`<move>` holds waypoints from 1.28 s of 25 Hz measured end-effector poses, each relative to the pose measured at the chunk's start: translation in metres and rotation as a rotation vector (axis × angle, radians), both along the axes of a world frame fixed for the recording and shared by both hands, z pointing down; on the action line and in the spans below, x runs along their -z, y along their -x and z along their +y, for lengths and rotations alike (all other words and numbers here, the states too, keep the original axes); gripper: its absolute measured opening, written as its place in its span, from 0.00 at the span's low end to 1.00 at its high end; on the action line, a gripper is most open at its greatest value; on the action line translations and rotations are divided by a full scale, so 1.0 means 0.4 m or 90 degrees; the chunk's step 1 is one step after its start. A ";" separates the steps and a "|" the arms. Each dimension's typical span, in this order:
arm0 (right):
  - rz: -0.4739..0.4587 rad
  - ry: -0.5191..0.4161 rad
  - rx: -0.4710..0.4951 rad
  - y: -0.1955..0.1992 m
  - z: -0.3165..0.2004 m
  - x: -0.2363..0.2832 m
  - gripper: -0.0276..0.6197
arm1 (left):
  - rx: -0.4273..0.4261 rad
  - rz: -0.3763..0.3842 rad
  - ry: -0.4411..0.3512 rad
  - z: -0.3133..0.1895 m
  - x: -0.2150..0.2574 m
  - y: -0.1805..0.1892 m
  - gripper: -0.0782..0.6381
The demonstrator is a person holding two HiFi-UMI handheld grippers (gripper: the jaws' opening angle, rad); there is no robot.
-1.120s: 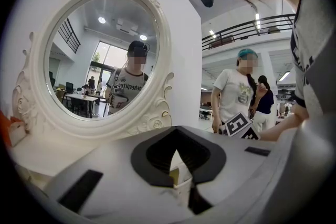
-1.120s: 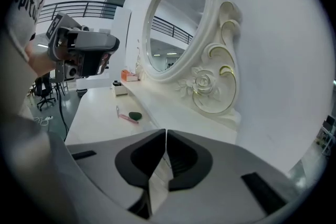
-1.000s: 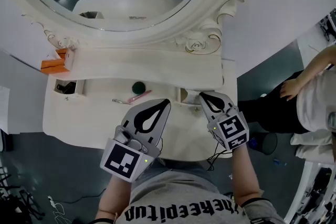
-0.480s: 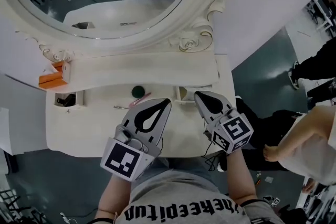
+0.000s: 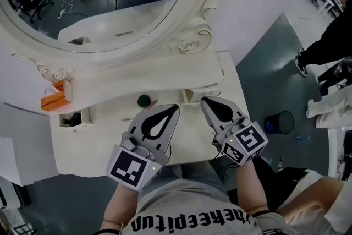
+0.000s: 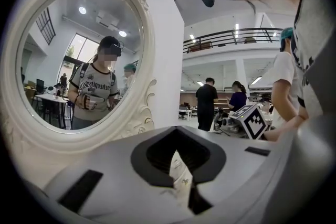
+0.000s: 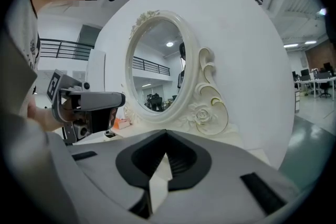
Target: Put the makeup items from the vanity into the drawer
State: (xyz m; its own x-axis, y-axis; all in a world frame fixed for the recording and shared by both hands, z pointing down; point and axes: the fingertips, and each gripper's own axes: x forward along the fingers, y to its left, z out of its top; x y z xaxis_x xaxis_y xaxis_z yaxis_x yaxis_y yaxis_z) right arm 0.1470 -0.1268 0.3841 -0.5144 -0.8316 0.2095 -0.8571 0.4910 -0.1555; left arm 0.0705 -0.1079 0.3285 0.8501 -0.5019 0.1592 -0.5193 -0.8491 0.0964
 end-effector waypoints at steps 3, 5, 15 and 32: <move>-0.007 -0.014 -0.015 0.007 0.021 0.028 0.06 | -0.021 0.002 -0.003 0.012 0.006 -0.002 0.15; -0.009 -0.024 -0.026 0.011 0.036 0.044 0.06 | -0.039 0.004 -0.004 0.021 0.009 -0.006 0.15; -0.023 -0.066 -0.077 0.024 0.119 0.118 0.06 | -0.123 0.011 -0.012 0.076 0.023 -0.032 0.15; -0.024 -0.129 -0.128 0.079 0.217 0.202 0.06 | -0.211 0.023 -0.034 0.143 0.045 -0.033 0.15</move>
